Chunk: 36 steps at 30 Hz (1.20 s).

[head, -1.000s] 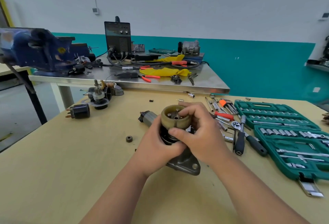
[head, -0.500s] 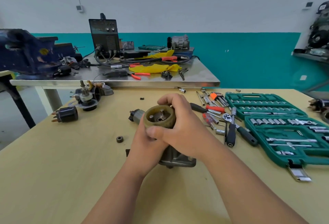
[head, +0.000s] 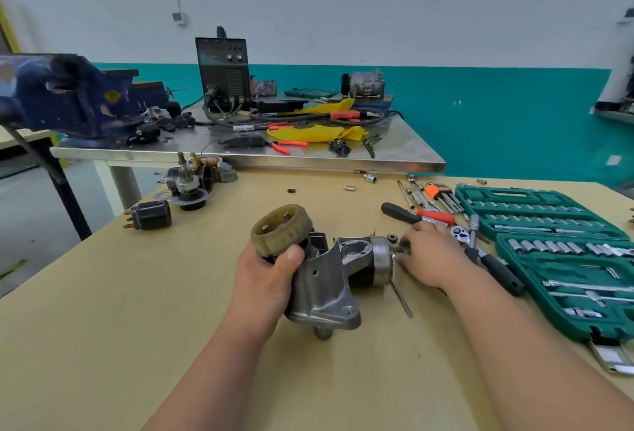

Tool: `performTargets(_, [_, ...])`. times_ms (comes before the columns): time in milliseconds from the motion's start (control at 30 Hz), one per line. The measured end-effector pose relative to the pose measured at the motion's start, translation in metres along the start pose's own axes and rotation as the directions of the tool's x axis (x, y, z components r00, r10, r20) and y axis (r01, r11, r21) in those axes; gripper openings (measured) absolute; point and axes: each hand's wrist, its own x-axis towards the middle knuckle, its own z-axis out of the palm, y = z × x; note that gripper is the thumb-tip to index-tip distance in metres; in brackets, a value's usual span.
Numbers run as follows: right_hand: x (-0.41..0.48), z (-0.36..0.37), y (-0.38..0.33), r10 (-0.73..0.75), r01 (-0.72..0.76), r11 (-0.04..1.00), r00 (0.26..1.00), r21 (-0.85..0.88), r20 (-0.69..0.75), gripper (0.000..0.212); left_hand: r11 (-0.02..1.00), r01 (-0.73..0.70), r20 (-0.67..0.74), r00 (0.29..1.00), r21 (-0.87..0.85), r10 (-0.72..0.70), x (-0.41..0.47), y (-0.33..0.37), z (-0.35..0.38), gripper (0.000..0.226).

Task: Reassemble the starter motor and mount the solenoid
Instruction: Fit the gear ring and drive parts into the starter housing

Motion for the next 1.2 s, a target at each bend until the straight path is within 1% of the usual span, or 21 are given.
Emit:
performTargets(100, [-0.005, -0.004, -0.005, 0.016, -0.018, 0.999, 0.999, -0.037, -0.052, 0.034, 0.998, 0.041, 0.015, 0.999, -0.053, -0.04, 0.0, 0.0, -0.003, 0.048])
performTargets(133, [-0.008, -0.006, -0.005, 0.027, -0.028, 0.999, 0.995, -0.015, -0.097, 0.03, 0.996, 0.051, 0.024, 0.998, -0.068, -0.05, 0.0, 0.001, -0.004, 0.05])
performTargets(167, [-0.011, -0.011, -0.005, 0.043, -0.033, 0.997, 0.985, 0.068, -0.164, 0.026, 0.995, 0.063, 0.03, 0.998, -0.082, -0.061, -0.001, 0.001, -0.004, 0.053])
performTargets(200, [-0.017, -0.016, -0.005, 0.072, -0.014, 0.971, 0.969, 0.238, -0.236, 0.02, 0.993, 0.076, 0.032, 0.997, -0.091, -0.073, -0.001, 0.001, -0.003, 0.057])
performTargets(233, [-0.024, -0.023, -0.007, 0.109, 0.035, 0.878, 0.956, 0.477, -0.271, 0.012, 0.992, 0.085, 0.032, 0.996, -0.094, -0.082, -0.002, 0.002, -0.003, 0.06])
performTargets(267, [-0.031, -0.03, -0.009, 0.133, 0.101, 0.687, 0.956, 0.719, -0.262, 0.008, 0.991, 0.091, 0.031, 0.996, -0.094, -0.089, -0.002, 0.002, -0.002, 0.063])
performTargets(300, [-0.038, -0.037, -0.015, 0.105, 0.158, 0.445, 0.968, 0.882, -0.226, 0.013, 0.99, 0.1, 0.03, 0.995, -0.095, -0.098, -0.003, 0.002, -0.001, 0.064])
performTargets(333, [-0.046, -0.044, -0.02, 0.021, 0.181, 0.199, 0.982, 0.963, -0.189, 0.019, 0.989, 0.111, 0.03, 0.994, -0.098, -0.109, -0.003, 0.003, 0.0, 0.066])
performTargets(367, [-0.054, -0.049, -0.026, -0.09, 0.173, -0.029, 0.98, 0.984, -0.175, 0.021, 0.988, 0.12, 0.031, 0.993, -0.099, -0.117, -0.003, 0.004, 0.001, 0.067])
performTargets(400, [-0.061, -0.052, -0.033, -0.193, 0.138, -0.22, 0.964, 0.966, -0.182, 0.022, 0.987, 0.127, 0.034, 0.992, -0.101, -0.124, -0.004, 0.005, 0.002, 0.068])
performTargets(433, [-0.067, -0.055, -0.038, -0.278, 0.093, -0.353, 0.94, 0.931, -0.199, 0.024, 0.986, 0.129, 0.038, 0.991, -0.103, -0.125, -0.004, 0.006, 0.002, 0.07])
performTargets(467, [-0.072, -0.057, -0.045, -0.342, 0.048, -0.426, 0.916, 0.903, -0.21, 0.029, 0.986, 0.131, 0.042, 0.991, -0.107, -0.128, -0.005, 0.006, 0.003, 0.074])
performTargets(500, [-0.075, -0.058, -0.05, -0.38, 0.026, -0.455, 0.898, 0.89, -0.221, 0.033, 0.985, 0.132, 0.043, 0.991, -0.112, -0.128, -0.005, 0.007, 0.003, 0.075])
performTargets(567, [-0.078, -0.057, -0.059, -0.398, 0.02, -0.462, 0.889, 0.887, -0.227, 0.036, 0.984, 0.127, 0.032, 0.992, -0.125, -0.124, -0.006, 0.006, 0.003, 0.07])
performTargets(667, [-0.078, -0.056, -0.066, -0.338, 0.067, -0.421, 0.914, 0.905, -0.226, 0.028, 0.98, 0.135, 0.042, 0.991, -0.147, -0.13, -0.005, 0.003, 0.002, 0.068])
performTargets(767, [-0.078, -0.058, -0.067, -0.225, 0.17, -0.365, 0.938, 0.915, -0.264, 0.031, 0.97, 0.166, 0.094, 0.984, -0.178, -0.151, -0.004, 0.002, 0.002, 0.085])
performTargets(867, [-0.08, -0.056, -0.072, -0.111, 0.249, -0.354, 0.946, 0.901, -0.305, 0.022, 0.969, 0.172, 0.095, 0.983, -0.178, -0.157, -0.003, 0.003, 0.002, 0.067])
performTargets(900, [-0.081, -0.055, -0.074, -0.105, 0.269, -0.304, 0.944, 0.914, -0.313, 0.018, 0.97, 0.172, 0.094, 0.983, -0.174, -0.158, -0.004, 0.005, 0.003, 0.068])
performTargets(1000, [-0.086, -0.05, -0.08, -0.123, 0.339, -0.056, 0.931, 0.939, -0.344, 0.014, 0.964, 0.176, 0.107, 0.982, -0.2, -0.157, -0.006, 0.012, 0.005, 0.096])
performTargets(1067, [-0.09, -0.049, -0.083, -0.14, 0.352, -0.011, 0.926, 0.936, -0.35, 0.015, 0.961, 0.176, 0.104, 0.982, -0.214, -0.156, -0.007, 0.015, 0.005, 0.097])
performTargets(1200, [-0.095, -0.052, -0.081, -0.184, 0.324, -0.008, 0.93, 0.946, -0.32, 0.019, 0.959, 0.174, 0.093, 0.983, -0.224, -0.157, -0.008, 0.014, 0.005, 0.102])
